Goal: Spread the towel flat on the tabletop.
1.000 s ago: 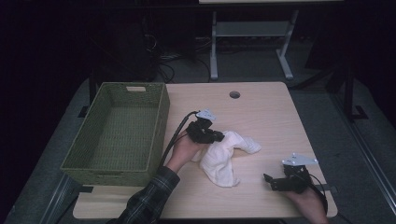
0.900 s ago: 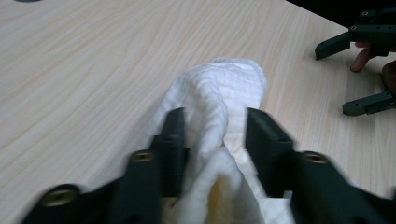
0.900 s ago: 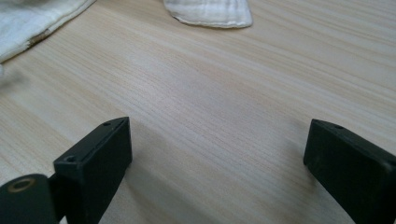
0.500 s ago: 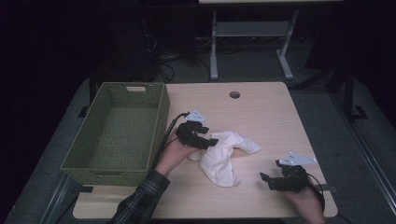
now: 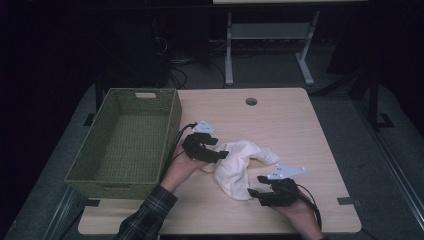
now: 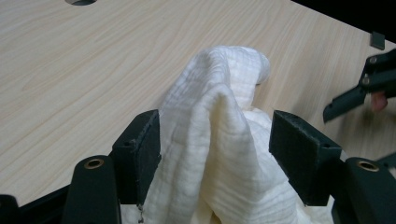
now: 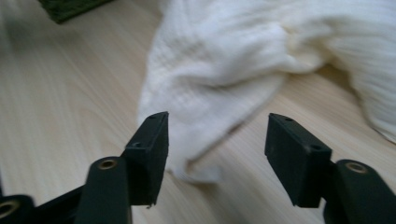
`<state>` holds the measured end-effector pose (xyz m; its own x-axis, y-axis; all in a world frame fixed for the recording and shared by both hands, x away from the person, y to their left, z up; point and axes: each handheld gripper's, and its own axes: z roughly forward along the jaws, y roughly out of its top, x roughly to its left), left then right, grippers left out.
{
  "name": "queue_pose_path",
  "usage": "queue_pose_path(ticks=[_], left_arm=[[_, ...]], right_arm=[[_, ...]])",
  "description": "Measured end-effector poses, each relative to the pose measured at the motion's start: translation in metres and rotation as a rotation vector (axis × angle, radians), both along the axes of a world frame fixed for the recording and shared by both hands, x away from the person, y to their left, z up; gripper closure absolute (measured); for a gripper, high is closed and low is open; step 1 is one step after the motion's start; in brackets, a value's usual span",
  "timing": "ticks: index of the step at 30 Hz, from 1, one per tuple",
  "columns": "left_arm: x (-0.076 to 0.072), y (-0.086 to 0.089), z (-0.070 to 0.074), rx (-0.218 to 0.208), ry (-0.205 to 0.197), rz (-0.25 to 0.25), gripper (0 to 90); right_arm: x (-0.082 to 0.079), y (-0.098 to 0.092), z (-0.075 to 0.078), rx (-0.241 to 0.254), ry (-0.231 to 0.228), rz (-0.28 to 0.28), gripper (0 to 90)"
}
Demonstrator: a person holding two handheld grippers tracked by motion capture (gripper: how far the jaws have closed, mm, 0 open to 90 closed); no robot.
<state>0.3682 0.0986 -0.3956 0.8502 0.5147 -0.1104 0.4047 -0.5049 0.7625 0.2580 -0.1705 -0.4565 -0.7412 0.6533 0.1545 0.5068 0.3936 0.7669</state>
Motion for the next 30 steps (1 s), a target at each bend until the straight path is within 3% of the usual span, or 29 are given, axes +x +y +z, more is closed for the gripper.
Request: queue_pose_path(ticks=[8,11,13,17,24,30], left_arm=[[0.0,0.0,-0.001,-0.004,0.003,-0.001,33.1],[0.0,0.0,0.0,-0.007,0.005,0.003,33.1],[0.0,0.001,0.0,-0.009,0.004,0.005,33.1],[0.0,0.001,0.0,-0.008,-0.002,0.001,33.2],[0.0,0.002,0.002,-0.005,-0.006,-0.002,33.2],[-0.002,0.001,0.003,-0.005,-0.002,-0.005,33.2]], right_arm=[[0.006,0.027,-0.011,-0.055,0.016,0.062,48.8],[0.005,0.033,-0.016,-0.11,-0.013,0.068,57.4],[0.003,0.033,-0.015,-0.138,-0.032,0.056,69.0],[0.006,0.026,-0.014,-0.145,-0.03,0.032,87.5],[0.009,0.011,-0.008,-0.141,-0.029,-0.003,89.5],[0.013,-0.018,-0.001,-0.134,-0.035,-0.063,89.4]])
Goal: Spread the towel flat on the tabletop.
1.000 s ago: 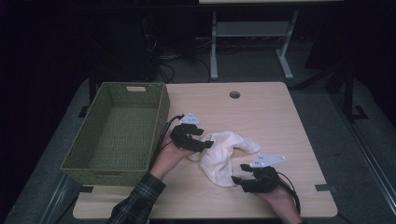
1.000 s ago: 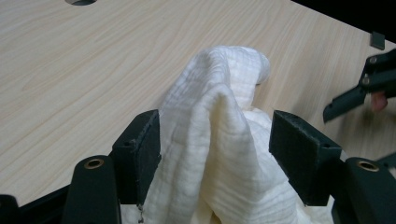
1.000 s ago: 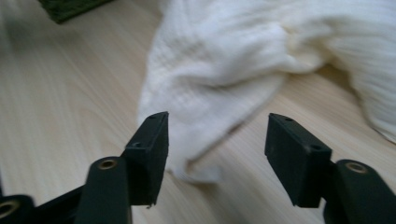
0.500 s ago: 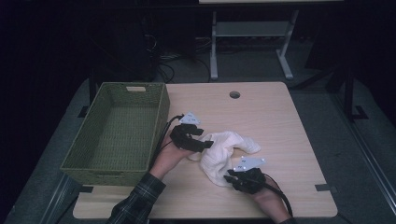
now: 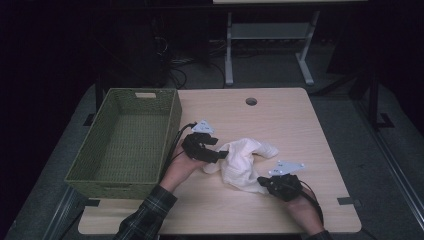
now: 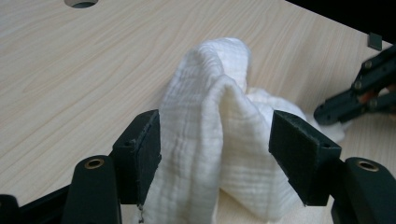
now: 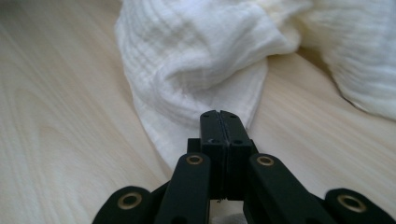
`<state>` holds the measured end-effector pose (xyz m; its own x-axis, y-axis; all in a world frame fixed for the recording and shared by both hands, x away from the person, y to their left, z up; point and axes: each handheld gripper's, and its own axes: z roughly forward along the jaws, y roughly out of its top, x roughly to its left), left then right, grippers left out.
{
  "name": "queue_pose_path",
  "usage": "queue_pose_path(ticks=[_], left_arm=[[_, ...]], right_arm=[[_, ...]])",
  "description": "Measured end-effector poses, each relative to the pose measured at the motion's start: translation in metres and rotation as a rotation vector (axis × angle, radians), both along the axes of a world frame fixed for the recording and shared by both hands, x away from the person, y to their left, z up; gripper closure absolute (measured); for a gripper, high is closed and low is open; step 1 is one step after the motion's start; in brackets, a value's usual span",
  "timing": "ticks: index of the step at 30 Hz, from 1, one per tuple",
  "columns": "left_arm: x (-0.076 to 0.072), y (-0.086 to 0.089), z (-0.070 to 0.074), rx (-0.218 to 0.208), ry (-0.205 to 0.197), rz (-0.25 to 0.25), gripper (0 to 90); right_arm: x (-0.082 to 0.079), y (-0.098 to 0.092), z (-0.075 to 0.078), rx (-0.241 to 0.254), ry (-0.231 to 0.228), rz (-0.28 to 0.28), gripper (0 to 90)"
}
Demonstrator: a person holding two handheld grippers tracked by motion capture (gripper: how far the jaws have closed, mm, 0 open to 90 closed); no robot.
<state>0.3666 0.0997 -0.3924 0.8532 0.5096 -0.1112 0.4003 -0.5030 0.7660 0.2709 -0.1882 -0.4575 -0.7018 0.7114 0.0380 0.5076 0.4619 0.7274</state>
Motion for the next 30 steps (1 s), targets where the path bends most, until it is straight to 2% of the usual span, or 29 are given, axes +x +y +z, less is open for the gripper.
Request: queue_pose_path(ticks=[8,13,17,20,22,24,27,30], left_arm=[[-0.01,0.004,0.006,-0.012,-0.003,-0.001,34.4],[-0.021,0.003,-0.001,0.003,0.011,-0.014,34.4],[-0.033,-0.003,-0.014,0.023,0.034,-0.041,34.3],[-0.041,-0.012,-0.026,0.049,0.035,-0.058,34.0],[-0.044,-0.018,-0.032,0.086,0.031,-0.075,33.5],[-0.044,-0.022,-0.037,0.105,0.014,-0.069,34.2],[-0.043,-0.022,-0.04,0.129,-0.004,-0.06,49.2],[-0.04,-0.018,-0.038,0.121,-0.003,-0.055,73.9]], right_arm=[[0.005,-0.046,0.005,0.0,-0.009,-0.103,89.5],[0.009,-0.072,0.005,0.0,-0.01,-0.163,89.5],[0.01,-0.083,0.005,0.008,-0.011,-0.189,89.5],[0.011,-0.085,0.005,0.01,-0.008,-0.192,89.5],[0.01,-0.084,0.005,0.009,-0.007,-0.192,89.5],[0.01,-0.083,0.005,0.006,-0.008,-0.186,89.5],[0.01,-0.083,0.004,0.007,-0.006,-0.185,89.5],[0.009,-0.083,0.005,0.012,-0.005,-0.189,89.5]])
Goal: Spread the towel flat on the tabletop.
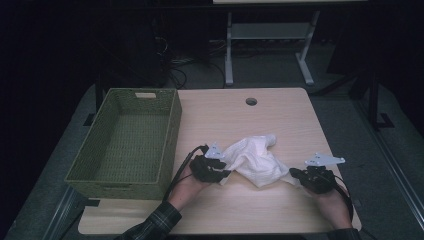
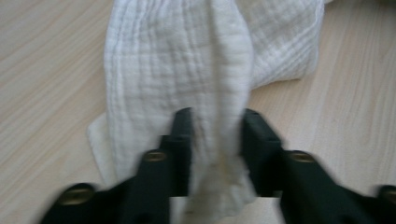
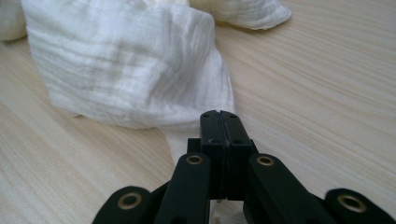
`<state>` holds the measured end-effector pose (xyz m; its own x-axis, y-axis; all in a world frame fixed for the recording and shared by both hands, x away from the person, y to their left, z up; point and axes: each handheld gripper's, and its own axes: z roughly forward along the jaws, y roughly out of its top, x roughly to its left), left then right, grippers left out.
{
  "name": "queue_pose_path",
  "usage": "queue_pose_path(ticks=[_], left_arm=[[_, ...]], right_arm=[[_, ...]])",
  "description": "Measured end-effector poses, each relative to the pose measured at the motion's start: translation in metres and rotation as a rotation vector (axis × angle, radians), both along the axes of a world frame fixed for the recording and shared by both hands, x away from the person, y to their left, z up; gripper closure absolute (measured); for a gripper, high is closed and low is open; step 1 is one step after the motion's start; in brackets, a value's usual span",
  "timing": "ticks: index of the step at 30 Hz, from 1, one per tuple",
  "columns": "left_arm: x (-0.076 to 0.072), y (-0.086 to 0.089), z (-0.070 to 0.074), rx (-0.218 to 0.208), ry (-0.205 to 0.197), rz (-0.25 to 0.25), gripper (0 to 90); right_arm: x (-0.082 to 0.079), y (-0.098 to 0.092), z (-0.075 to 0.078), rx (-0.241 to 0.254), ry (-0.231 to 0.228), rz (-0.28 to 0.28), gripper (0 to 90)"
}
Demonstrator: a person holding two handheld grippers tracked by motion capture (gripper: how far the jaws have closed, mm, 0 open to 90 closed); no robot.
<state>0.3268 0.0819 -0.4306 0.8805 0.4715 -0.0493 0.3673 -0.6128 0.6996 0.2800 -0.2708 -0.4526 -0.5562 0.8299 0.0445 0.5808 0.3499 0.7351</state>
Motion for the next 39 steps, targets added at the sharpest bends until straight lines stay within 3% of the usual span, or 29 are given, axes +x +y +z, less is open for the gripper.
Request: queue_pose_path(ticks=[2,3,8,15,21,23,26,33,34,36,39], left_arm=[[0.002,0.003,0.003,-0.021,0.003,0.003,86.3],[0.002,0.005,0.006,-0.034,0.002,0.008,87.1],[0.003,0.015,0.028,-0.095,-0.024,0.028,87.9],[0.008,0.029,0.059,-0.175,-0.041,0.029,87.9],[0.006,0.033,0.09,-0.248,-0.043,-0.019,87.8],[0.005,0.032,0.094,-0.244,-0.049,-0.034,87.6],[0.012,0.026,0.087,-0.19,-0.046,-0.036,86.1],[0.043,0.013,0.048,-0.111,0.015,0.028,82.5],[0.047,0.011,0.041,-0.083,0.014,0.034,82.5],[0.051,0.008,0.031,-0.054,0.03,0.031,82.4],[0.048,0.007,0.025,-0.048,0.049,0.031,75.5]], right_arm=[[0.0,0.0,0.001,-0.002,-0.002,0.004,89.5],[-0.001,0.0,0.001,-0.001,-0.003,0.006,89.5],[-0.004,-0.003,0.008,0.008,-0.028,-0.004,89.5],[-0.011,-0.012,0.03,0.004,-0.105,-0.022,89.5],[-0.018,-0.018,0.049,0.021,-0.168,-0.028,89.5],[-0.019,-0.018,0.054,0.018,-0.184,-0.019,89.5],[-0.018,-0.018,0.054,0.017,-0.18,-0.019,89.5],[-0.007,-0.018,0.037,0.003,-0.12,-0.023,89.4],[-0.005,-0.018,0.035,0.001,-0.114,-0.021,89.4],[-0.002,-0.016,0.029,-0.011,-0.096,-0.018,89.4],[0.001,-0.013,0.023,-0.03,-0.078,-0.011,88.8]])
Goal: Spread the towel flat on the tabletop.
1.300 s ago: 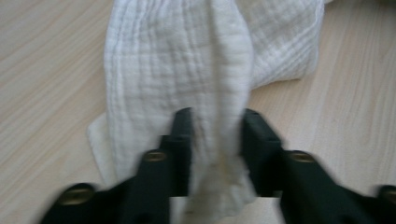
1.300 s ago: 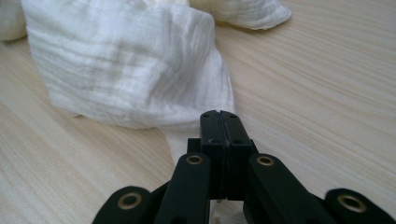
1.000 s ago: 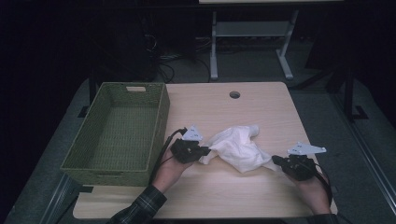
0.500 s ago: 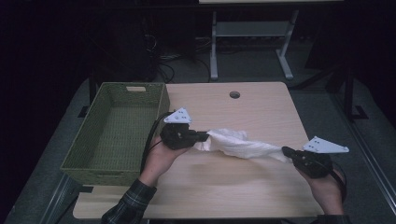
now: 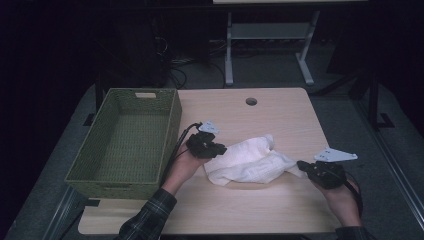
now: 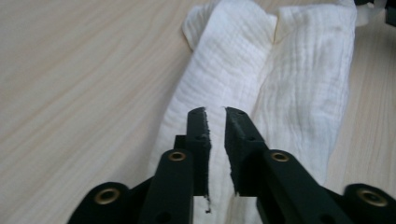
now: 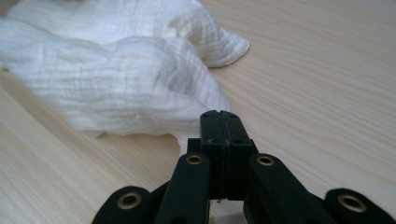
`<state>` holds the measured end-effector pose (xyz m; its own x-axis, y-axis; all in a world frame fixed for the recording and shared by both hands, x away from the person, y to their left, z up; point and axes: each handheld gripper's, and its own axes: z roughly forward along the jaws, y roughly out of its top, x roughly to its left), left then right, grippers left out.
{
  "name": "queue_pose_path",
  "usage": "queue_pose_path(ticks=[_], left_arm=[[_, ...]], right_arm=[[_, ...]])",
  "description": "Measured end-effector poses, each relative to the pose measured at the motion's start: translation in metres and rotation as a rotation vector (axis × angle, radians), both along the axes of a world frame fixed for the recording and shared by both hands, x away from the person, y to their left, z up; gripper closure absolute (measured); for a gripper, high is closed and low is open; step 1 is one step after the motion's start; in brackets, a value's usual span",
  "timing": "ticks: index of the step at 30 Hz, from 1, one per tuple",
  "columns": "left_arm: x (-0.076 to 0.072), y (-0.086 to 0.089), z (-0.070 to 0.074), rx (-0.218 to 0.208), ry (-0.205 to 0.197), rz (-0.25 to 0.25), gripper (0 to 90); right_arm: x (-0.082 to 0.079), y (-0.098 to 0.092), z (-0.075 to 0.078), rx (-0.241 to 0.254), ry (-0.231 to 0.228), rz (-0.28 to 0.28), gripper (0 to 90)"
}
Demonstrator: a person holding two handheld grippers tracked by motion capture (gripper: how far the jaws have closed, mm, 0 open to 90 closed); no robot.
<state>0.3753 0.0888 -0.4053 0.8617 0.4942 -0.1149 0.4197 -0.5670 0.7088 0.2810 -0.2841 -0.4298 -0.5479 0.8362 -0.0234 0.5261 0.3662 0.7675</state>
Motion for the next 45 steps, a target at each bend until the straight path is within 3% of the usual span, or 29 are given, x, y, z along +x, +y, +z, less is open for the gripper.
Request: queue_pose_path(ticks=[1,3,7,10,15,19,23,25,31,33,35,37,43,45], left_arm=[[-0.002,0.0,0.001,0.006,0.0,-0.011,73.7],[-0.009,0.0,0.001,0.006,-0.008,-0.017,68.0],[-0.023,0.004,-0.005,0.012,-0.004,-0.034,59.2],[-0.033,0.009,-0.009,0.007,-0.003,-0.036,55.1],[-0.049,0.014,-0.014,-0.007,-0.006,-0.031,50.2],[-0.058,0.017,-0.018,-0.009,-0.003,-0.032,47.7],[-0.064,0.022,-0.021,-0.009,-0.007,-0.032,46.3],[-0.068,0.023,-0.023,-0.019,-0.005,-0.022,44.6],[-0.071,0.028,-0.026,-0.016,0.003,-0.019,44.3],[-0.071,0.028,-0.026,-0.017,-0.001,-0.017,44.3],[-0.071,0.028,-0.026,-0.027,-0.003,-0.012,44.3],[-0.071,0.028,-0.026,-0.026,-0.011,-0.007,44.3],[-0.072,0.028,-0.022,-0.041,-0.022,-0.005,44.3],[-0.074,0.027,-0.021,-0.044,-0.029,-0.008,44.0]], right_arm=[[0.0,0.0,-0.001,-0.003,0.005,0.001,88.3],[0.0,0.002,-0.002,-0.002,0.004,0.001,76.4],[-0.003,0.006,0.008,0.025,-0.009,0.026,70.8],[-0.006,0.018,0.016,0.058,-0.025,0.082,69.6],[-0.006,0.053,0.016,0.095,-0.003,0.208,68.0],[-0.002,0.089,0.006,0.076,0.03,0.308,67.0],[0.001,0.112,0.001,0.054,0.038,0.374,64.9],[0.003,0.121,-0.002,0.042,0.048,0.394,63.2],[0.012,0.149,-0.023,-0.059,0.101,0.426,57.1],[0.015,0.155,-0.03,-0.101,0.102,0.432,60.9],[0.017,0.159,-0.034,-0.132,0.093,0.429,75.3],[0.017,0.16,-0.033,-0.118,0.091,0.42,86.1],[0.016,0.15,-0.014,0.011,0.111,0.428,87.6],[0.016,0.146,-0.007,0.02,0.097,0.418,87.6]])
